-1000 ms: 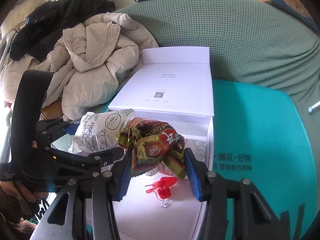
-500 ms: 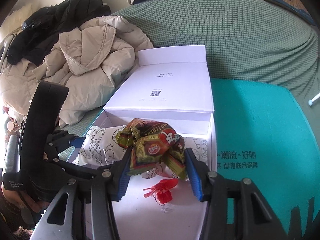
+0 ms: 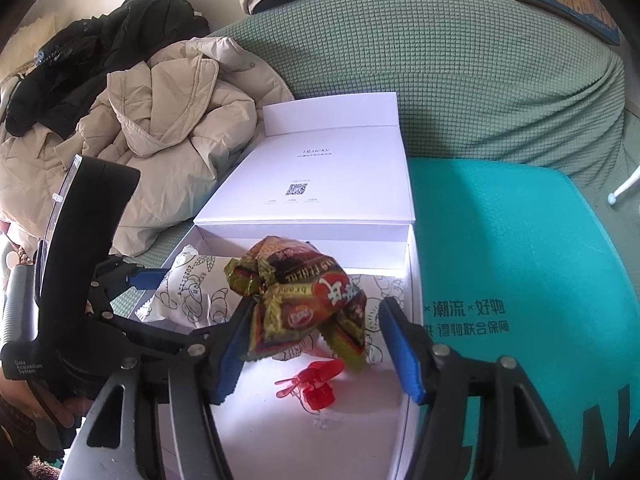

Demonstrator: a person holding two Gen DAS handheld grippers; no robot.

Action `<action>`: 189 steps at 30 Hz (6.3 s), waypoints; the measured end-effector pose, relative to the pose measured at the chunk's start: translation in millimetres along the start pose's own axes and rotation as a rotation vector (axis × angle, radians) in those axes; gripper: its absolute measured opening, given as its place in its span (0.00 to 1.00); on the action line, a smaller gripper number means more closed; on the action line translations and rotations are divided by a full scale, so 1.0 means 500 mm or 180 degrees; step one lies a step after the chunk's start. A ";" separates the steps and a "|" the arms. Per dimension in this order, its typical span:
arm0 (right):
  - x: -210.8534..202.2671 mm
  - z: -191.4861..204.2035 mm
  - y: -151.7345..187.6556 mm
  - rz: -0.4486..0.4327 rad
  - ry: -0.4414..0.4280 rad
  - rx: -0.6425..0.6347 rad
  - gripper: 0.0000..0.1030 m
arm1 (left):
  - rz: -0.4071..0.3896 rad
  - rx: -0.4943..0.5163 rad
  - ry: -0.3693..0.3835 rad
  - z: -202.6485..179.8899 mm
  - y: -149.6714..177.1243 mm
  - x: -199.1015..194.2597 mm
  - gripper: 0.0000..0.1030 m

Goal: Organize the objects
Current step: 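Open the right tool to drop the snack bag while the left tool releases the pastry bag, then withdraw both open tools from the box toward the red packets on the mat, then grasp the red-gold cake packet with the right tool while the left tool grasps the red sauce packet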

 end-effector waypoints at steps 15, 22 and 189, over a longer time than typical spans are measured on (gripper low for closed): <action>-0.041 0.007 -0.013 -0.0120 0.0098 -0.0020 0.71 | -0.0325 -0.0119 -0.0026 0.016 -0.020 -0.087 0.83; -0.091 0.024 -0.032 -0.0221 0.0189 0.0001 0.71 | -0.0386 -0.0175 0.0009 0.029 -0.027 -0.123 0.84; -0.267 -0.010 0.431 0.0821 0.1083 0.0901 0.38 | -0.0066 0.1755 0.1288 -0.319 0.320 -0.131 0.31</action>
Point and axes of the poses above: each gripper's, at about its wrist camera, not at the fingertips, and x roughly the way its jaws point, z to its left, y to its underside, the point moved 10 cm from there along x, roughly the way its jaws point, and after that the axes turned 6 degrees about -x, right-handed, at the moved point
